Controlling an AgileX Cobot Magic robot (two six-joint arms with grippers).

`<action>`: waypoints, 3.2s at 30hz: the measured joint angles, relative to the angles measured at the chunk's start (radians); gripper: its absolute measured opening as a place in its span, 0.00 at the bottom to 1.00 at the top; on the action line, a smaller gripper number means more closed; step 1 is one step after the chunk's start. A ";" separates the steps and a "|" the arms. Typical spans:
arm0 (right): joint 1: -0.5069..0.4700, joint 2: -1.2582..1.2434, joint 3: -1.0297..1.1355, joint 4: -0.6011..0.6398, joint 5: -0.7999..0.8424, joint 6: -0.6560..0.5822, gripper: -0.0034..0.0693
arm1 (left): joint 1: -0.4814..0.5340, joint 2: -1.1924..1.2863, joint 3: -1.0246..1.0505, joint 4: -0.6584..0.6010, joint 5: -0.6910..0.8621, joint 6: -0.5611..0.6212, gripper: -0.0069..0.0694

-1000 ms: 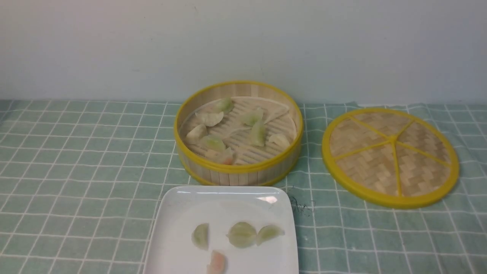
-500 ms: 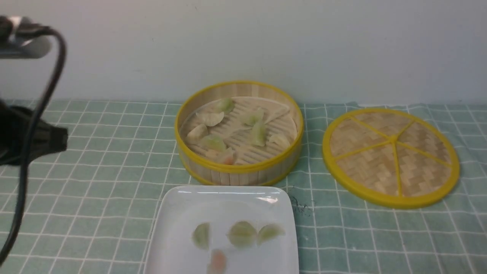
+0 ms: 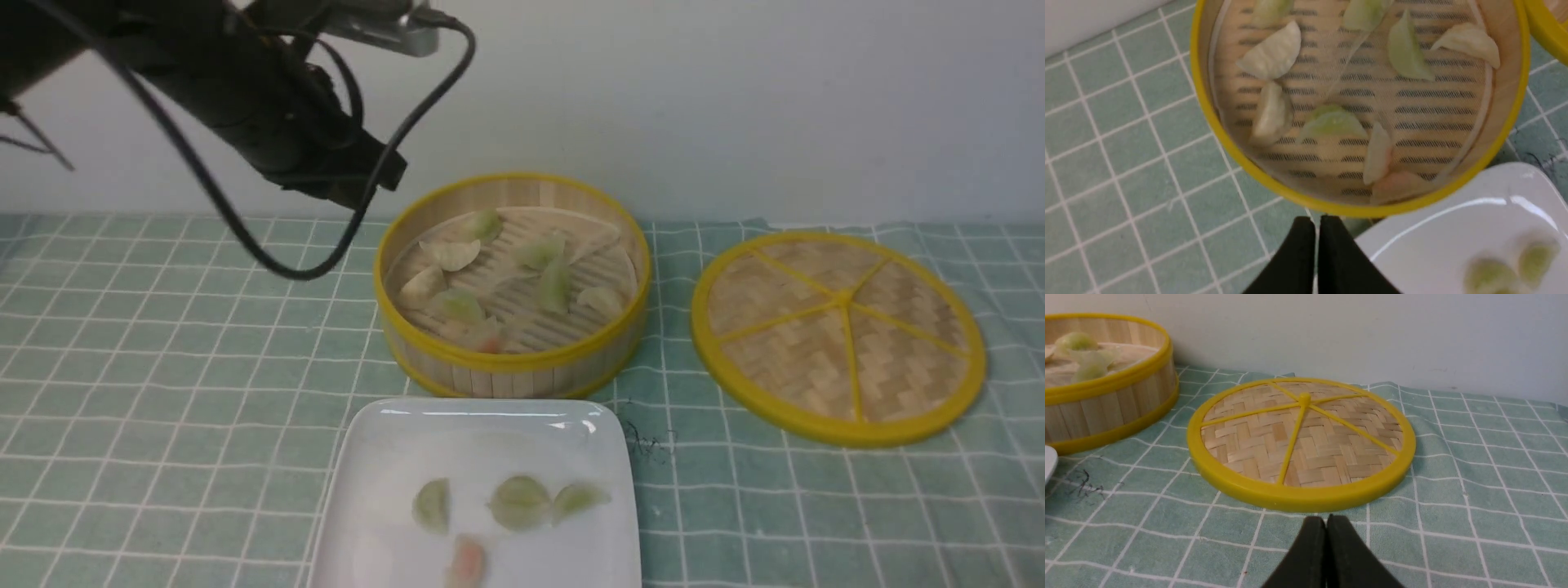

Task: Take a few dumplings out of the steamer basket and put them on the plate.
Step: Use the left arm to grab a dumpling from the steamer, then use the left arm to put the dumpling into the plate

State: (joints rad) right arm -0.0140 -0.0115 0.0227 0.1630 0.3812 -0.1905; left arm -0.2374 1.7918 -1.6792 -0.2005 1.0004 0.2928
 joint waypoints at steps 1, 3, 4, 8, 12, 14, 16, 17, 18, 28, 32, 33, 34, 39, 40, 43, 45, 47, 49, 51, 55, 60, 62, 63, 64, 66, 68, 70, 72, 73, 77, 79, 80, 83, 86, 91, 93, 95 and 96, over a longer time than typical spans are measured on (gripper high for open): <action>0.000 0.000 0.000 0.000 0.000 0.000 0.03 | -0.005 0.055 -0.054 0.001 0.000 0.001 0.08; 0.000 0.000 0.000 0.000 0.000 0.000 0.03 | -0.013 0.127 -0.114 0.004 -0.001 0.009 0.08; 0.000 0.000 0.000 0.000 0.000 -0.001 0.03 | -0.015 0.167 -0.145 0.006 -0.001 0.019 0.09; 0.000 0.000 0.000 0.000 0.000 -0.001 0.03 | -0.027 0.313 -0.243 0.012 -0.003 0.045 0.16; 0.000 0.000 0.000 0.000 0.000 -0.001 0.03 | -0.036 0.410 -0.303 0.034 -0.004 0.049 0.30; 0.000 0.000 0.000 0.000 0.000 -0.001 0.03 | -0.038 0.450 -0.321 0.066 -0.009 0.048 0.43; 0.000 0.000 0.000 0.000 0.000 -0.001 0.03 | -0.038 0.469 -0.326 0.084 -0.013 0.045 0.52; 0.000 0.000 0.000 0.000 0.000 -0.001 0.03 | -0.038 0.475 -0.327 0.087 -0.017 0.045 0.55; 0.000 0.000 0.000 0.000 0.000 -0.001 0.03 | -0.038 0.481 -0.328 0.087 -0.029 0.045 0.57; 0.000 0.000 0.000 0.000 0.000 -0.001 0.03 | -0.038 0.550 -0.331 0.105 -0.110 0.043 0.58; 0.000 0.000 0.000 0.000 0.000 -0.001 0.03 | -0.038 0.569 -0.331 0.110 -0.114 0.033 0.47; 0.000 0.000 0.000 0.000 0.000 -0.001 0.03 | -0.038 0.569 -0.331 0.110 -0.114 0.031 0.47; 0.000 0.000 0.000 0.000 0.000 -0.001 0.03 | -0.039 0.570 -0.332 0.108 -0.113 0.022 0.40; 0.000 0.000 0.000 0.000 0.000 -0.001 0.03 | -0.039 0.569 -0.363 0.120 -0.055 -0.024 0.36; 0.000 0.000 0.000 0.000 0.000 -0.001 0.03 | -0.039 0.563 -0.378 0.122 -0.032 -0.036 0.36; 0.000 0.000 0.000 0.000 0.000 -0.001 0.03 | -0.039 0.514 -0.443 0.123 0.055 -0.064 0.36; 0.000 0.000 0.000 0.000 0.000 -0.001 0.03 | -0.039 0.460 -0.475 0.125 0.113 -0.062 0.36; 0.000 0.000 0.000 0.000 0.000 -0.001 0.03 | -0.039 0.398 -0.489 0.126 0.164 -0.059 0.36; 0.000 0.000 0.000 0.000 0.000 -0.001 0.03 | -0.040 0.322 -0.492 0.126 0.208 -0.056 0.36; 0.000 0.000 0.000 0.000 0.000 -0.001 0.03 | -0.043 0.237 -0.482 0.127 0.233 -0.053 0.36; 0.000 0.000 0.000 0.000 0.000 -0.001 0.03 | -0.044 0.101 -0.406 0.098 0.234 -0.056 0.36; 0.000 0.000 0.000 0.000 0.000 -0.001 0.03 | -0.044 -0.099 -0.131 0.044 0.234 -0.063 0.36; 0.000 0.000 0.000 0.000 0.000 -0.001 0.03 | -0.044 -0.177 0.024 0.027 0.231 -0.074 0.36; 0.000 0.000 0.000 0.000 0.000 -0.001 0.03 | -0.044 -0.217 0.117 0.014 0.218 -0.078 0.36; 0.000 0.000 0.000 0.000 0.000 -0.001 0.03 | -0.044 -0.252 0.209 0.000 0.188 -0.078 0.36; 0.000 0.000 0.000 0.000 0.000 -0.001 0.03 | -0.044 -0.302 0.348 -0.031 0.109 -0.078 0.36; 0.000 0.000 0.000 0.000 0.000 0.000 0.03 | -0.050 -0.331 0.535 -0.075 0.003 -0.059 0.36; 0.000 0.000 0.000 0.000 0.000 0.000 0.03 | -0.068 -0.331 0.633 -0.095 -0.061 -0.035 0.36; 0.000 0.000 0.000 0.000 0.000 0.000 0.03 | -0.095 -0.323 0.706 -0.102 -0.109 -0.010 0.36; 0.000 0.000 0.000 0.000 0.000 0.000 0.03 | -0.116 -0.316 0.730 -0.103 -0.140 0.004 0.36; 0.000 0.000 0.000 0.000 0.000 0.000 0.03 | -0.196 -0.252 0.781 -0.091 -0.249 0.037 0.36; 0.000 0.000 0.000 0.000 0.000 0.000 0.03 | -0.218 -0.215 0.782 -0.086 -0.287 0.038 0.36; 0.000 0.000 0.000 0.000 0.000 0.000 0.03 | -0.230 -0.191 0.782 -0.082 -0.309 0.038 0.36; 0.000 0.000 0.000 0.000 0.000 0.000 0.03 | -0.236 -0.141 0.782 -0.086 -0.343 0.034 0.37; 0.000 0.000 0.000 0.000 0.000 0.000 0.03 | -0.237 -0.094 0.782 -0.090 -0.359 0.019 0.48; 0.000 0.000 0.000 0.000 0.000 0.000 0.03 | -0.237 -0.078 0.780 -0.092 -0.360 0.000 0.72; 0.000 0.000 0.000 0.000 0.000 0.000 0.03 | -0.237 -0.086 0.759 -0.092 -0.335 -0.003 0.78; 0.000 0.000 0.000 0.000 0.000 0.000 0.03 | -0.237 -0.108 0.724 -0.084 -0.288 -0.012 0.79; 0.000 0.000 0.000 0.000 0.000 0.000 0.03 | -0.236 -0.128 0.696 -0.072 -0.269 -0.025 0.77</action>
State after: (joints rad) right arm -0.0140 -0.0115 0.0227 0.1630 0.3812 -0.1905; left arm -0.4732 1.6643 -0.9834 -0.2724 0.7310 0.2678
